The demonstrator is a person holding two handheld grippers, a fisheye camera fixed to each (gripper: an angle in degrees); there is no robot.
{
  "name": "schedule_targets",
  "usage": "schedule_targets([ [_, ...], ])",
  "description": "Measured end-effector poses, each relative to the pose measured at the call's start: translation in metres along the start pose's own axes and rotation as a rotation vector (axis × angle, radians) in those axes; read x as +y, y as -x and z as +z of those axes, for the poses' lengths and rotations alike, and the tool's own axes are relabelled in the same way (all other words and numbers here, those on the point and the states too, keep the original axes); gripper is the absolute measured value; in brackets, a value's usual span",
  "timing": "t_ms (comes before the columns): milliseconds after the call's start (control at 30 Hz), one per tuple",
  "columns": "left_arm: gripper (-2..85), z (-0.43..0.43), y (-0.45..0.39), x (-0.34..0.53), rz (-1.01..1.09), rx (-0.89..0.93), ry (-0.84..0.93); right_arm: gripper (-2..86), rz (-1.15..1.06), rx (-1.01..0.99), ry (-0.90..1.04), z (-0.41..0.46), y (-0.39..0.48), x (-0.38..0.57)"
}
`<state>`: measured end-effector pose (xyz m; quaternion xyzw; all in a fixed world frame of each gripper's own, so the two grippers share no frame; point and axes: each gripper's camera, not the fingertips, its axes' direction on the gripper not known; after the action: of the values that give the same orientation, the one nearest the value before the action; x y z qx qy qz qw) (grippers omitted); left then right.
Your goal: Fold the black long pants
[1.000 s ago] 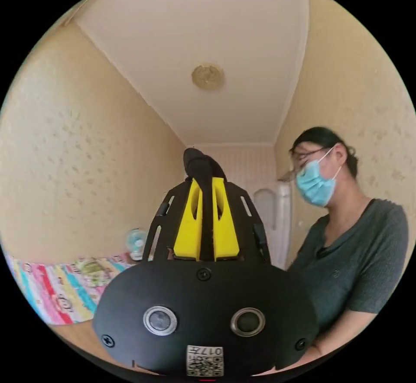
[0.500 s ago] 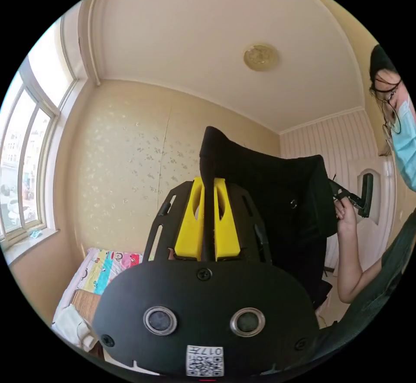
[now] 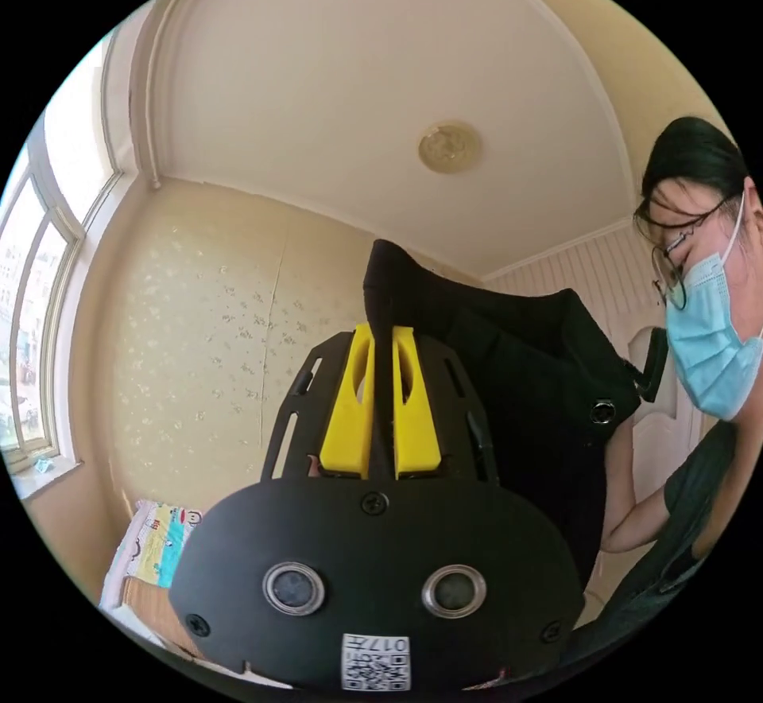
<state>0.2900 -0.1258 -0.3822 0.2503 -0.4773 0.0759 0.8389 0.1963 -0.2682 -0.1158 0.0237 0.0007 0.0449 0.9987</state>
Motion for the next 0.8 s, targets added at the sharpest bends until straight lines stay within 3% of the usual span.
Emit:
schedule_targets([
  [100, 2.5, 0.13, 0.057, 0.003, -0.03, -0.027, 0.224, 2.4, -0.003, -0.003, 0.224, 0.083, -0.043, 0.033],
  [267, 5.0, 0.376, 0.184, 0.063, 0.103, -0.166, 0.473, 2.5, 0.022, -0.133, 0.658, 0.353, -0.16, 0.171],
  [333, 5.9, 0.46, 0.276, 0.154, -0.139, -0.368, 0.899, 2.2, 0.271, -0.177, 0.95, 0.422, -0.208, 0.249],
  [367, 5.8, 0.469, 0.295, 0.185, -0.197, -0.395, 0.991, 2.0, 0.412, -0.24, 1.043, 0.433, -0.229, 0.298],
  [500, 0.4, 0.44, 0.334, 0.425, -0.263, -0.283, 1.506, 1.3, 0.602, -0.367, 1.069, 0.382, -0.25, 0.443],
  [633, -0.3, 0.315, 0.294, 0.649, -0.372, -0.175, 2.085, 1.6, 0.609, -0.433, 1.626, 0.274, -0.221, 0.665],
  [667, -0.3, 0.296, 0.286, 0.668, -0.412, -0.16, 2.129, 1.8, 0.638, -0.465, 1.768, 0.229, -0.211, 0.719],
  [800, -0.4, 0.208, 0.262, 0.722, -0.712, -0.167, 2.214, 2.7, 0.742, -0.58, 2.019, 0.105, -0.186, 0.815],
])
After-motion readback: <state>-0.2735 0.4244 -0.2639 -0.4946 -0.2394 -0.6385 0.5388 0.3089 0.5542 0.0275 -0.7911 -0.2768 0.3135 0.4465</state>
